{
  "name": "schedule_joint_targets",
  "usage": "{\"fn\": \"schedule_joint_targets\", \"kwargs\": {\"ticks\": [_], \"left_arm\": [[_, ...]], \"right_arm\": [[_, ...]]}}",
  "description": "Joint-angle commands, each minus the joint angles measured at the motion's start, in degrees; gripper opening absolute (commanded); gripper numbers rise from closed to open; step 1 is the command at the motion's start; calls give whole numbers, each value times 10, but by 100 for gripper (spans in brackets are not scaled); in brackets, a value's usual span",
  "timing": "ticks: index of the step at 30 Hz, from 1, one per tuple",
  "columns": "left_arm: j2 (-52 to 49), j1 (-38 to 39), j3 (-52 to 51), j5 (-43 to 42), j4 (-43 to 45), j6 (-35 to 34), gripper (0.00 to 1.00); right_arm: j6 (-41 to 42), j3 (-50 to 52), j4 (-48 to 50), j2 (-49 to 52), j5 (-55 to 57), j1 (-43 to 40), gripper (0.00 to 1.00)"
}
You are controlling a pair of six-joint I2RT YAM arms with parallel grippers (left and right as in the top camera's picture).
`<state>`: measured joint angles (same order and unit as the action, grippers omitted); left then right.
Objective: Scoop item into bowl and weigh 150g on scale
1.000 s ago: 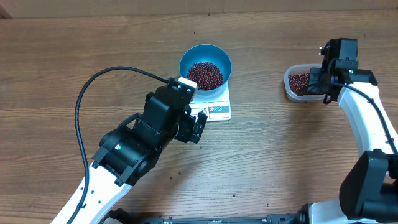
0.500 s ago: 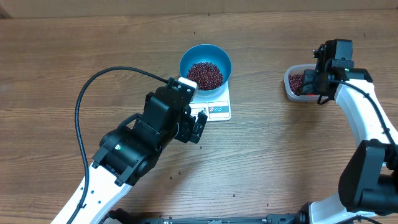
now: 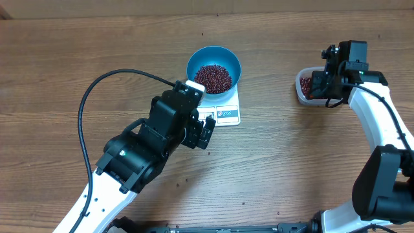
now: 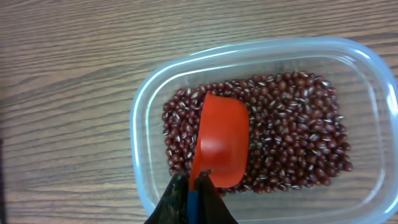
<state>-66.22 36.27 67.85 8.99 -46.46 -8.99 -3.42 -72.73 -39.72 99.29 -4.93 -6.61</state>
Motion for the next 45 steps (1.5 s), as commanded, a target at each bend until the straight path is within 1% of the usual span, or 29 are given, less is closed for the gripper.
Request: {"fn": "schedule_joint_targets", "kwargs": {"ticks": [1,11,18,27,32,34,41,45], "left_arm": [[10,-3,2,4,2,-4,100],[10,-3,2,4,2,-4,99],[10,-3,2,4,2,-4,100],[10,-3,2,4,2,-4,100],[10,-3,2,4,2,-4,100],[10,-3,2,4,2,-4,100],[10,-3,2,4,2,-4,100],[10,-3,2,4,2,-4,100]], "right_arm": [[0,-2,7,6,-45,1,4],[0,-2,12,32,-70,-5,4],[2,-2,17,33,-183,-77,4],[2,-2,3,33,-233,-133,4],[2,-2,9,33,-350,-166,4],[2,-2,8,33,-375,-178,4],[2,-2,-2,33,-426,-215,4],[2,-2,-5,33,-425,-227,4]]}}
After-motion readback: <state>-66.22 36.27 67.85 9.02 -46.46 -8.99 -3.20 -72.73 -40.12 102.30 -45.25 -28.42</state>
